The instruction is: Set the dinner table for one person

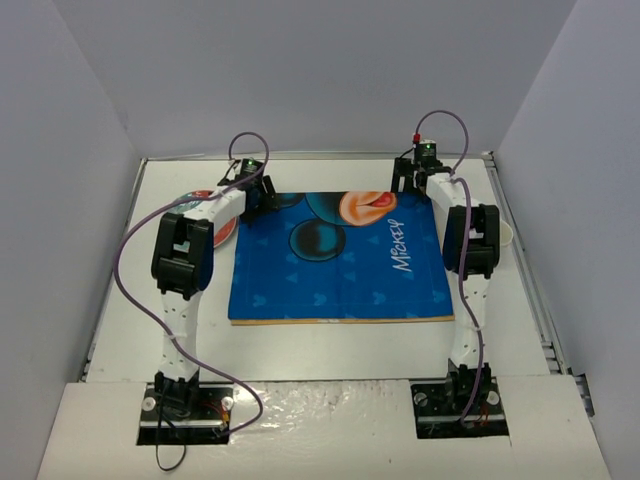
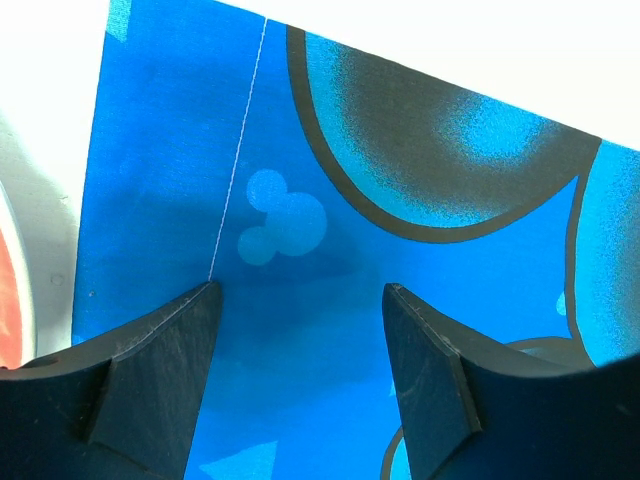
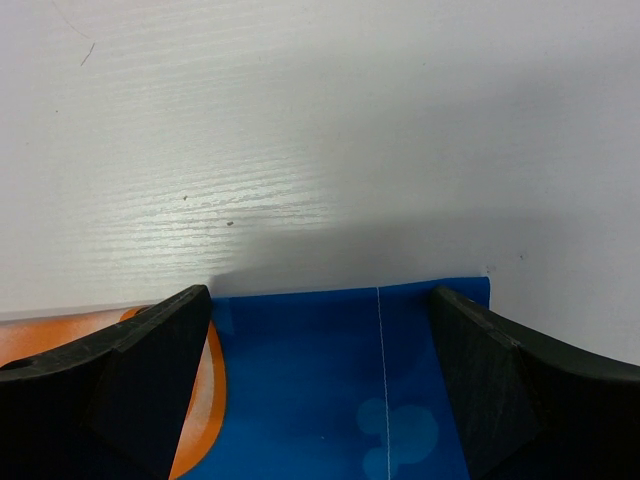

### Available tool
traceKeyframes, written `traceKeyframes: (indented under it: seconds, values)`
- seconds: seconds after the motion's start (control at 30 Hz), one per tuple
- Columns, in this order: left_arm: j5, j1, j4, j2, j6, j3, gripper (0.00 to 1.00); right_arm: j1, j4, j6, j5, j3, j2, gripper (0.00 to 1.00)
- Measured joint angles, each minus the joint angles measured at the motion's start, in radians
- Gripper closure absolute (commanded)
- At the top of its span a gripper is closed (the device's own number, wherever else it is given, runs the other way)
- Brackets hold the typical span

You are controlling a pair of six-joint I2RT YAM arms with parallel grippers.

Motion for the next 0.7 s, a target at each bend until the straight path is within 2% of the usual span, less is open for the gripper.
traceKeyframes:
  seconds: [0.2,0.37,0.53,0.7]
  values:
    - [0.018,0.001,-0.033,-0.016,0.000,-0.003,0.36,-0.004,-0.037,-0.002,-0.025,-0.002,-0.026,0.12]
    - [0.031,0.001,-0.110,-0.074,0.010,-0.003,0.35,-0.005,-0.065,0.005,-0.030,-0.070,-0.171,0.12]
    - [0.033,0.000,-0.126,-0.213,0.031,-0.042,0.35,-0.005,-0.049,0.041,-0.025,-0.231,-0.405,0.12]
    - [0.034,-0.005,-0.118,-0.358,0.055,-0.178,0.35,-0.004,-0.028,0.114,-0.022,-0.459,-0.574,0.12]
